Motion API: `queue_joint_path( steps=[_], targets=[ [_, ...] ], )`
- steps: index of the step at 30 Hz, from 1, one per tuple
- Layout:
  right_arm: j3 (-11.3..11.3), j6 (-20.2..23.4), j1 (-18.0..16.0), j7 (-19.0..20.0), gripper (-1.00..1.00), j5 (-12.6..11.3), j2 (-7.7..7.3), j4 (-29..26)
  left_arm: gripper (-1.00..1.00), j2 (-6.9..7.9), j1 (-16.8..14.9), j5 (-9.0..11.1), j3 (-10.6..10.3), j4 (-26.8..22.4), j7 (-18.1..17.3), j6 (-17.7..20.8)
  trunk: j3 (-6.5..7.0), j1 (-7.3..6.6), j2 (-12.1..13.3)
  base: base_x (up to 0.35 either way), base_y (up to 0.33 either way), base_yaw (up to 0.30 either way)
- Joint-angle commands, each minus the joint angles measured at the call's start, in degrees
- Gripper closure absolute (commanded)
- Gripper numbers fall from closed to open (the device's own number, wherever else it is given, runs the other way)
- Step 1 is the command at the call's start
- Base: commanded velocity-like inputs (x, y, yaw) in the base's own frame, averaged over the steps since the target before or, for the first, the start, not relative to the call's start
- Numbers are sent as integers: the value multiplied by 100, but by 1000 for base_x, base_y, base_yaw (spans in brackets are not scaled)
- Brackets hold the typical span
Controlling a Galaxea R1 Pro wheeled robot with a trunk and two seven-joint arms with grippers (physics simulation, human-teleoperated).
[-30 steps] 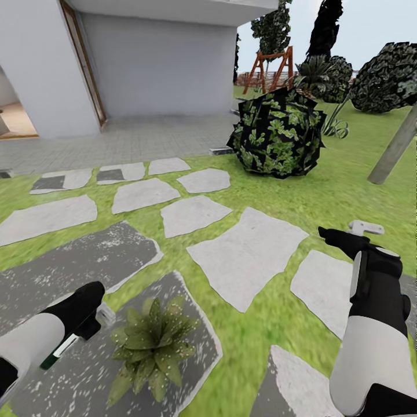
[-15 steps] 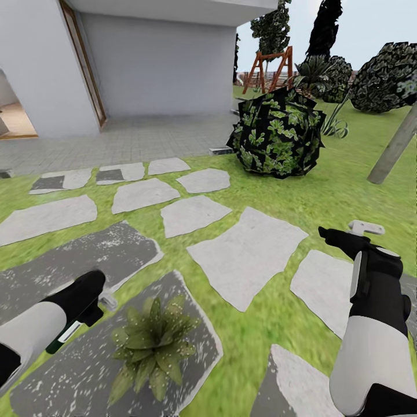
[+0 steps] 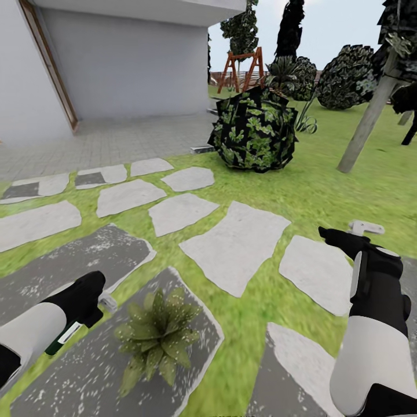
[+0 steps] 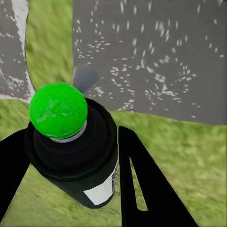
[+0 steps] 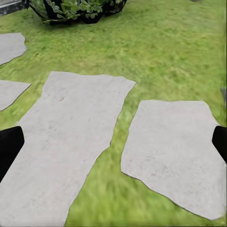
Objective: Pick up the pesticide atomizer in the garden and spray insectifuge to fully cover both potted plants in the garden.
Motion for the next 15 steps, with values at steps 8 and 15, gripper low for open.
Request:
queue_joint_path(
  steps=[8,15],
  targets=[
    [-10,20,-7,53,-100,60,4,-9,100,7,-1,-56,-30,-15,-58,6,-5,-1,-2,6,320,-116],
    [-8,20,-7,53,-100,60,4,-9,100,7,0,-56,-31,-15,-58,5,-5,-1,-2,88,226,-202]
  ],
)
